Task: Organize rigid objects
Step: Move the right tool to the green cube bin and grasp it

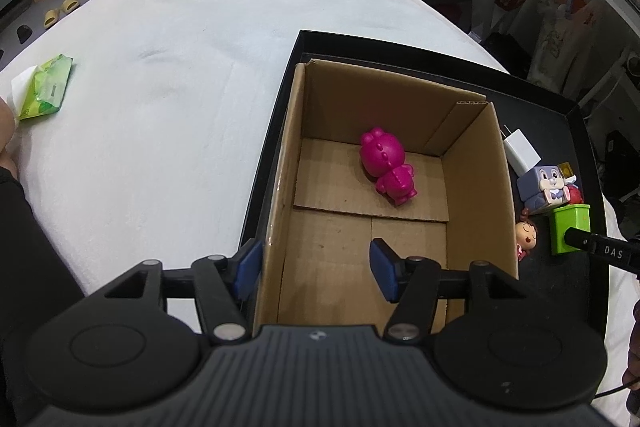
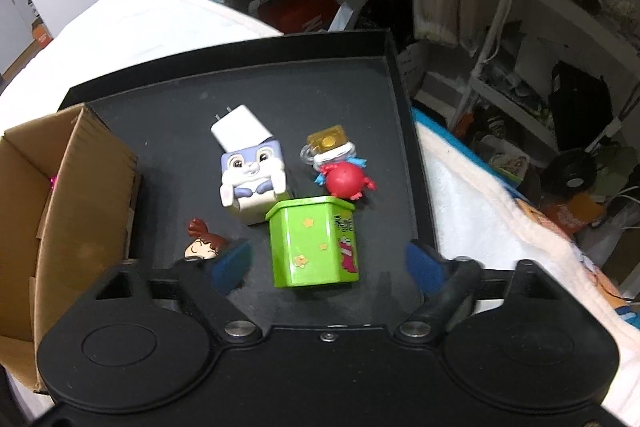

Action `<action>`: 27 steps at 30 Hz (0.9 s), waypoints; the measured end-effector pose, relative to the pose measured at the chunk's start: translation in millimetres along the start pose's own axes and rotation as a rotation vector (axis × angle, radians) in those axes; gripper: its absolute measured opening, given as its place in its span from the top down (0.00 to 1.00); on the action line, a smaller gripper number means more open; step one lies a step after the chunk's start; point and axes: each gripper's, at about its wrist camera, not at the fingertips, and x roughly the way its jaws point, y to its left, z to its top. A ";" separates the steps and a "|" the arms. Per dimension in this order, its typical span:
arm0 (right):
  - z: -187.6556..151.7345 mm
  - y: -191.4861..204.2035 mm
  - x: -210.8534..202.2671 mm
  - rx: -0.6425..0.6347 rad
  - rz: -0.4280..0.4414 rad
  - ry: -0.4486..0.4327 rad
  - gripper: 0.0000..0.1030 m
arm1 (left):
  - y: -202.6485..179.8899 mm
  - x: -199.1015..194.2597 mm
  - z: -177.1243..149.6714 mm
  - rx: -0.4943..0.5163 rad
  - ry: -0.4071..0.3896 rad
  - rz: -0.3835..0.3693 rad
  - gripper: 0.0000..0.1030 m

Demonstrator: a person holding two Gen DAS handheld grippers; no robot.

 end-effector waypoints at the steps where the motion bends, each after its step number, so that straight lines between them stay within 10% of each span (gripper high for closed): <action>1: -0.1 -0.4 1.9 0.009 0.014 0.010 0.59 | 1.0 0.9 0.0 -0.004 0.001 -0.005 0.44; 15: 14.2 15.1 -34.9 -0.002 0.063 -0.083 0.67 | 14.8 8.9 -2.3 -0.042 0.010 -0.050 0.44; 17: 17.9 22.6 -42.6 -0.007 0.085 -0.095 0.72 | 15.9 9.4 -2.8 -0.043 0.008 -0.058 0.44; 18: 20.0 26.9 -46.2 -0.017 0.098 -0.097 0.98 | 16.4 9.9 -2.8 -0.039 0.007 -0.060 0.44; 19: 21.8 31.0 -49.5 -0.021 0.112 -0.097 0.99 | 17.2 10.4 -2.8 -0.038 0.007 -0.060 0.44; 24: 24.7 40.1 -45.4 -0.035 0.080 -0.079 0.99 | 24.1 10.7 -4.5 -0.051 0.005 -0.071 0.44; 26: 23.4 34.2 -38.4 0.014 0.072 -0.033 0.90 | 26.7 11.2 -4.9 -0.055 0.003 -0.071 0.44; 27: 21.0 32.0 -37.5 0.029 0.066 -0.028 0.71 | 28.3 12.0 -5.0 -0.060 0.005 -0.071 0.44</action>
